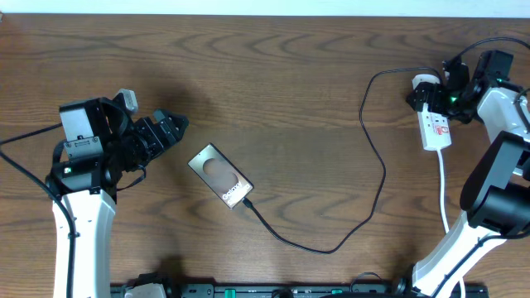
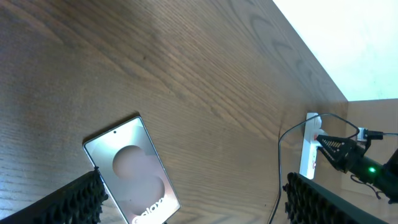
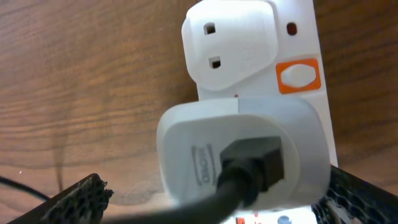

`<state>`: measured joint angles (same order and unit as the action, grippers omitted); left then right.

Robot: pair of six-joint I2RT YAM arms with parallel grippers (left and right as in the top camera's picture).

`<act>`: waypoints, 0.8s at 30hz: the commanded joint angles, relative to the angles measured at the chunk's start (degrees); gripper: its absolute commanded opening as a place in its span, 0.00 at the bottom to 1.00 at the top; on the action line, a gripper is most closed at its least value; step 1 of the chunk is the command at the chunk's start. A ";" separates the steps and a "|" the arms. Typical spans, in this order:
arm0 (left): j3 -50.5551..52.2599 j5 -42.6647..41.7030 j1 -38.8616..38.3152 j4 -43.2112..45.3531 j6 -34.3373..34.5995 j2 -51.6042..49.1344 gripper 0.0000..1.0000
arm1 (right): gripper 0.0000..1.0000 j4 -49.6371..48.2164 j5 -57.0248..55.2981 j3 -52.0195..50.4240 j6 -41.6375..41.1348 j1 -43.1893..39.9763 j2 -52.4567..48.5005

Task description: Plug charger to phone and switch on socket

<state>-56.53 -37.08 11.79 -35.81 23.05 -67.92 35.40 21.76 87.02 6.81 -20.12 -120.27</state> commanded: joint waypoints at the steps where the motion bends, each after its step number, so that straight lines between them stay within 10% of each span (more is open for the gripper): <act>1: -0.70 0.72 0.04 -0.17 -0.96 0.20 0.90 | 0.99 -0.39 7.89 -4.31 -3.48 3.96 -2.01; 24: -0.70 0.72 0.04 -0.17 -0.96 0.20 0.90 | 0.94 -0.87 6.82 -5.11 -5.92 2.12 -1.88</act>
<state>-56.53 -37.08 11.79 -35.83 23.00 -67.92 30.30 20.69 83.66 3.73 -19.86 -118.98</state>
